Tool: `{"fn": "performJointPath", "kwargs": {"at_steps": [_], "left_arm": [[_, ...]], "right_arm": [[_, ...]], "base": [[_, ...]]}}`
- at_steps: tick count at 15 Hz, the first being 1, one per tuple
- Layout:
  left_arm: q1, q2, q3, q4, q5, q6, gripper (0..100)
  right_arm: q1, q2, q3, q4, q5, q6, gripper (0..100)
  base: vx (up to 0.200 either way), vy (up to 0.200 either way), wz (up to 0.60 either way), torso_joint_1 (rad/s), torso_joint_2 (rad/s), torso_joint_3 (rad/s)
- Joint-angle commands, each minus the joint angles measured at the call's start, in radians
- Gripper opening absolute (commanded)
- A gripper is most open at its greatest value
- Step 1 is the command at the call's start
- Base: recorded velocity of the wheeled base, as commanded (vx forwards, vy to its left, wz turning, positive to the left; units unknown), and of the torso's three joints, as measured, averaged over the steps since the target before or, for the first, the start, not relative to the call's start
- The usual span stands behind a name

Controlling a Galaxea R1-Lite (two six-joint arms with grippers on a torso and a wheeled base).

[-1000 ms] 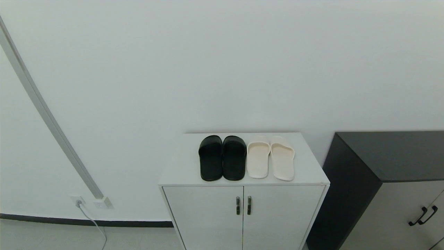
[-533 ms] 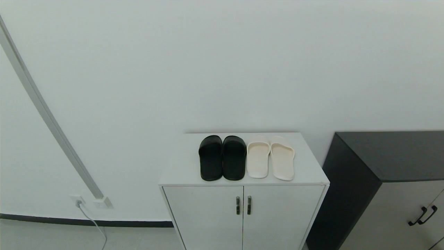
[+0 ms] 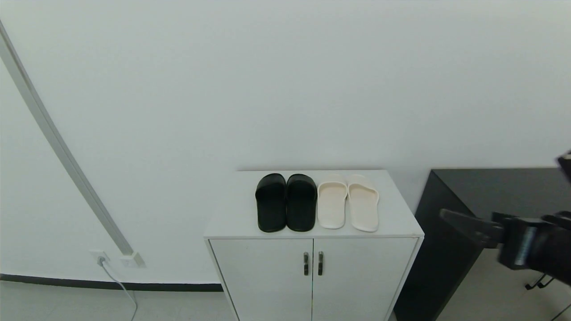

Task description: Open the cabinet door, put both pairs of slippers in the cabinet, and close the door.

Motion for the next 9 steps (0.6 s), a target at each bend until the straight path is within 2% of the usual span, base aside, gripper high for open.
{"fn": "performJointPath", "kwargs": {"at_steps": [1,3,5,9], "left_arm": [[0.0,0.0,0.0,0.0,-0.001,-0.007,0],[0.0,0.0,0.0,0.0,-0.003,-0.005,0],[0.0,0.0,0.0,0.0,-0.003,-0.005,0],[0.0,0.0,0.0,0.0,-0.003,-0.007,0]], "right_arm": [[0.048,0.444,-0.249,-0.034,-0.099,0.049,100],[0.036,0.618,-0.325,-0.085,-0.157,0.092,100],[0.019,0.732,-0.36,-0.167,-0.165,0.1,100],[-0.035,0.839,-0.443,-0.213,-0.191,0.101,100]], "base": [[0.0,0.0,0.0,0.0,0.0,0.0],[0.0,0.0,0.0,0.0,0.0,0.0],[0.0,0.0,0.0,0.0,0.0,0.0],[0.0,0.0,0.0,0.0,0.0,0.0]]}}
